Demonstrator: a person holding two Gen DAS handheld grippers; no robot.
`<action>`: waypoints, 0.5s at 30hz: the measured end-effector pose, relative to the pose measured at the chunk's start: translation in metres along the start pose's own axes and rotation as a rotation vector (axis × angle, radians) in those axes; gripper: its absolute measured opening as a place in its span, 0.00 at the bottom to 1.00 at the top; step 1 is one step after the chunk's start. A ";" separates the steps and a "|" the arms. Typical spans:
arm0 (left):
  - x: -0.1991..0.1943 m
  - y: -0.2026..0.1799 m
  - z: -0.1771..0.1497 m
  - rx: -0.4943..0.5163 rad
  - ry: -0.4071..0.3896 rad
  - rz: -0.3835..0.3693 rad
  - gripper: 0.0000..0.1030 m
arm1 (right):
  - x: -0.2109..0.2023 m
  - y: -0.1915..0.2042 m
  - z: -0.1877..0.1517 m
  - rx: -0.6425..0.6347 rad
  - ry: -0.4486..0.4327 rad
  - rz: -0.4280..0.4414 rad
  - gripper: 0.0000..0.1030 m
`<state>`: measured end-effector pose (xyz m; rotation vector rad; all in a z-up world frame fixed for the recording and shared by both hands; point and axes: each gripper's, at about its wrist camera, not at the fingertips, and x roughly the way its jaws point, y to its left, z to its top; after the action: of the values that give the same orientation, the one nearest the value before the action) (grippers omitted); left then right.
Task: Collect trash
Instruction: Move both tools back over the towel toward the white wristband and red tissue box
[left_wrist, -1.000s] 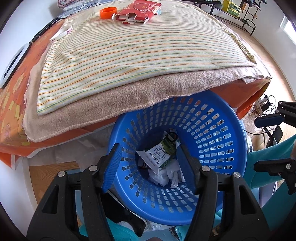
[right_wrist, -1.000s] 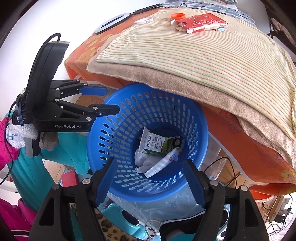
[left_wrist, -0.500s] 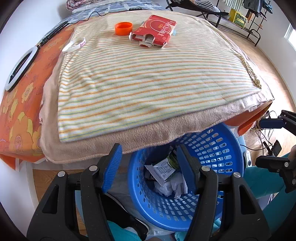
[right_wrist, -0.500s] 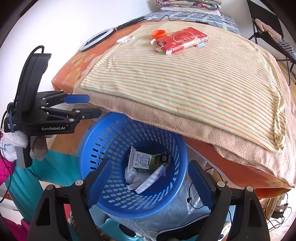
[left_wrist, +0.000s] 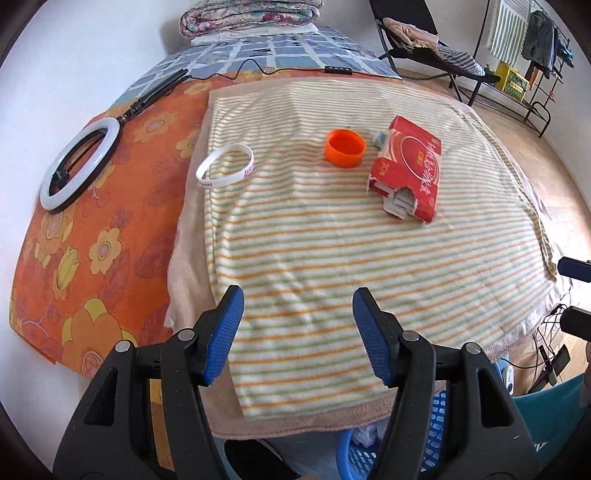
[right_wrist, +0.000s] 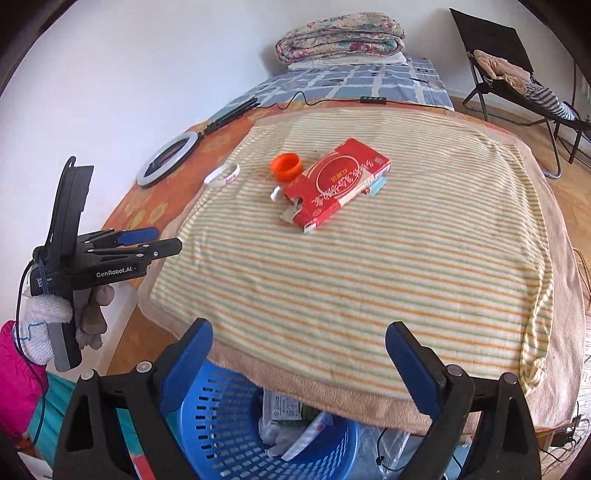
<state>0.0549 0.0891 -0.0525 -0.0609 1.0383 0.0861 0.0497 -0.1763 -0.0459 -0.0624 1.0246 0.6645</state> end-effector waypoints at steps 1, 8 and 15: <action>0.003 0.005 0.007 -0.006 -0.008 0.001 0.61 | 0.004 -0.002 0.008 0.018 -0.005 0.013 0.93; 0.029 0.029 0.046 -0.043 -0.026 0.005 0.61 | 0.041 -0.023 0.053 0.169 -0.007 0.042 0.93; 0.058 0.042 0.071 -0.036 -0.022 0.028 0.61 | 0.079 -0.033 0.089 0.320 -0.022 0.021 0.93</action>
<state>0.1407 0.1398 -0.0675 -0.0778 1.0162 0.1302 0.1629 -0.1341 -0.0703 0.2342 1.1003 0.5123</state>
